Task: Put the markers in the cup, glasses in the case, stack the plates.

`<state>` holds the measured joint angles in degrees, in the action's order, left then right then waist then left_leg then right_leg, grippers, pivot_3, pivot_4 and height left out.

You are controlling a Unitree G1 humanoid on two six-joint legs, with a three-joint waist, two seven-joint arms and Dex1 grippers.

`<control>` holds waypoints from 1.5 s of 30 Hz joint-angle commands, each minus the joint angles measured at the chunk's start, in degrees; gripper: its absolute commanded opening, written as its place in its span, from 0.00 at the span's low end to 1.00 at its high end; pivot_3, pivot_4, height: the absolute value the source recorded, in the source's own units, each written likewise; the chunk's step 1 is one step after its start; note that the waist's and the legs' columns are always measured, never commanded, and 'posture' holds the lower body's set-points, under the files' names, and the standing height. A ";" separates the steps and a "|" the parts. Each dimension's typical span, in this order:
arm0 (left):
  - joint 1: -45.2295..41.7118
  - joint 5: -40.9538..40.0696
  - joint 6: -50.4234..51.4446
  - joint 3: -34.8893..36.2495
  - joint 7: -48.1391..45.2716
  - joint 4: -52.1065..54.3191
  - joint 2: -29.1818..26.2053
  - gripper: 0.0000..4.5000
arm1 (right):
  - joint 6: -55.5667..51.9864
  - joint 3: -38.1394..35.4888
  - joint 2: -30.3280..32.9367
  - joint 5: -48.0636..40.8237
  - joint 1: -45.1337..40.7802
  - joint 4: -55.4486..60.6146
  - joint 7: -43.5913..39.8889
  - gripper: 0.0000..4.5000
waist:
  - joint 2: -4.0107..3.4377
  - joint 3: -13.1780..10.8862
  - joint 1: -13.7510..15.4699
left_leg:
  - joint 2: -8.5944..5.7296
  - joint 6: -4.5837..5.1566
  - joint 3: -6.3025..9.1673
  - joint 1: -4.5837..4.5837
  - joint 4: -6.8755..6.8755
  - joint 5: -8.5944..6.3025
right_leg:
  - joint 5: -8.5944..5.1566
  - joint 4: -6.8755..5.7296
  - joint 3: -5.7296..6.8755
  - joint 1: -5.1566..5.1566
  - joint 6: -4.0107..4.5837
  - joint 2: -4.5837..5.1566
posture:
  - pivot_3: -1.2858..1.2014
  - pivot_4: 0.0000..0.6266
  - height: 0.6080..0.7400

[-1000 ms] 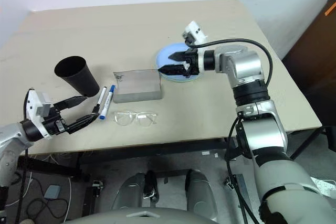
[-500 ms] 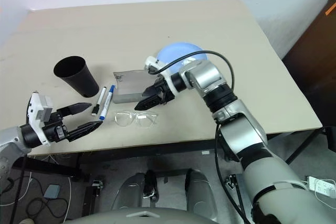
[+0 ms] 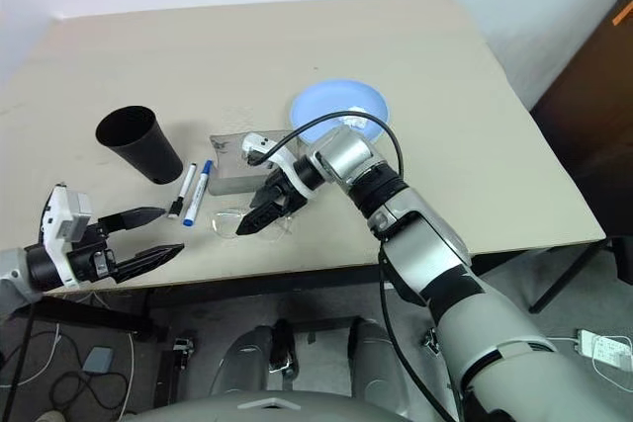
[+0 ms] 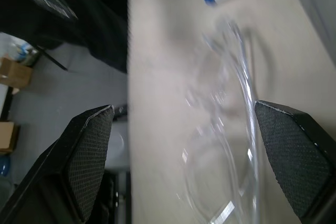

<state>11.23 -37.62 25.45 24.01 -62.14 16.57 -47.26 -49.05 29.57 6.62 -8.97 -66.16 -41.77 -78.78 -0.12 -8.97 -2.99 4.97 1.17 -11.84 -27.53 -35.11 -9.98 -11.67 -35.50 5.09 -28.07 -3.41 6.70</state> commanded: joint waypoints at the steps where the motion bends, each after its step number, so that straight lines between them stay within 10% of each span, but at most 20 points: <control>1: 0.49 1.15 -3.00 0.43 -1.45 -1.36 0.45 1.00 | 1.62 0.14 -1.06 1.21 -2.30 -1.02 -0.80 0.99 | 0.01 0.00 -0.28 | 0.00 0.00 -0.01 0.00 -0.02 0.00 | 0.00 -0.01 0.00 0.00 0.00 -0.01 | 0.52 0.24 0.78; 45: 0.04 2.95 -3.50 -2.33 -0.01 0.53 2.41 1.00 | 9.73 0.76 -7.90 8.96 -11.04 -15.87 -9.43 0.96 | 0.14 0.01 -1.01 | 0.04 -0.05 0.01 0.04 -0.28 0.04 | 0.04 -0.52 0.00 -0.12 0.07 0.05 | 0.52 0.24 0.78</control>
<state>10.96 -34.77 23.19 21.13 -61.94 16.36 -44.82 -40.25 31.88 -0.54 -0.06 -75.15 -57.72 -87.21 0.02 -8.95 -4.00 5.00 1.12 -11.83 -27.49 -35.39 -9.94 -11.62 -36.02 5.09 -28.19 -3.34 6.75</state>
